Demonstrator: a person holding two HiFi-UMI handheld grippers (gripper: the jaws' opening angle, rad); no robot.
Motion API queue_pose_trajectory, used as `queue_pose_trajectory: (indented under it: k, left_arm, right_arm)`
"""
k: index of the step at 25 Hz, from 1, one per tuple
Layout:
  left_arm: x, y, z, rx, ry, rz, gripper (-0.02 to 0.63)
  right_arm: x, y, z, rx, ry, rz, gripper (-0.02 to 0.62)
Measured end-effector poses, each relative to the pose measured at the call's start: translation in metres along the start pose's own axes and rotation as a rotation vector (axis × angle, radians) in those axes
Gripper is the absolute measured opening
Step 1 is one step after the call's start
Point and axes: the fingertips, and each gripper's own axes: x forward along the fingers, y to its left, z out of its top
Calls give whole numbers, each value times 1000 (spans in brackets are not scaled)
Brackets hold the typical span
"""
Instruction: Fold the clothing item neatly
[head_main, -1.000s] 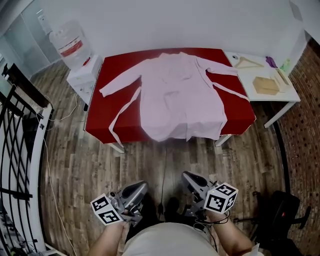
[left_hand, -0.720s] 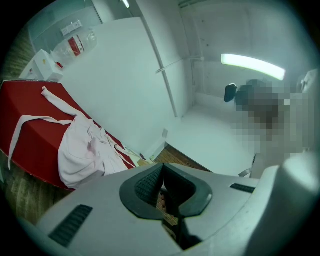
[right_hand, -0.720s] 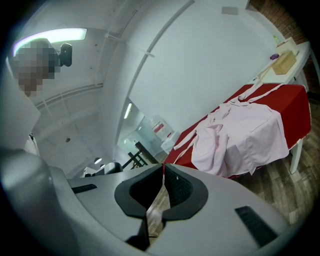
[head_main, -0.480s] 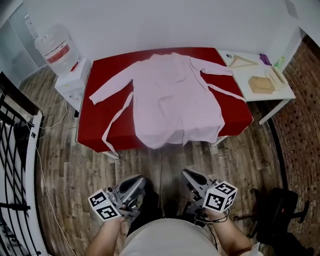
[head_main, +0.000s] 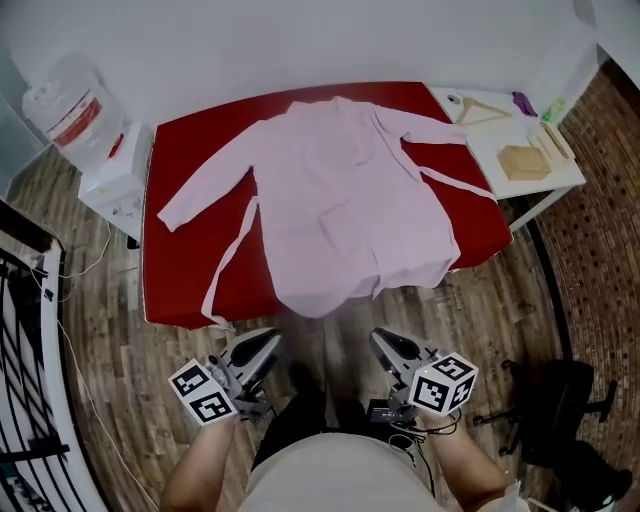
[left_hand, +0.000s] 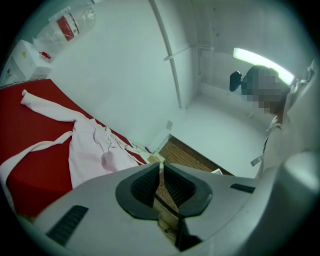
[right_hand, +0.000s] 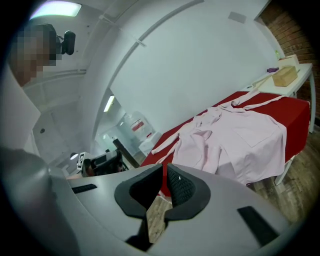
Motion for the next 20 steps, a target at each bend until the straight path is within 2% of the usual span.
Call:
queue_pose_trajectory:
  k: [5, 12, 16, 20]
  left_arm:
    - [18, 38, 23, 0, 50, -49, 6]
    - [50, 59, 32, 6, 98, -77, 6]
    - [68, 66, 27, 19, 119, -54, 6]
    - [86, 80, 25, 40, 138, 1, 6]
  right_arm:
    - [23, -8, 15, -16, -17, -83, 15]
    - [43, -26, 26, -33, 7, -111, 15]
    - [53, -46, 30, -78, 44, -95, 15]
    - [70, -70, 38, -127, 90, -55, 17]
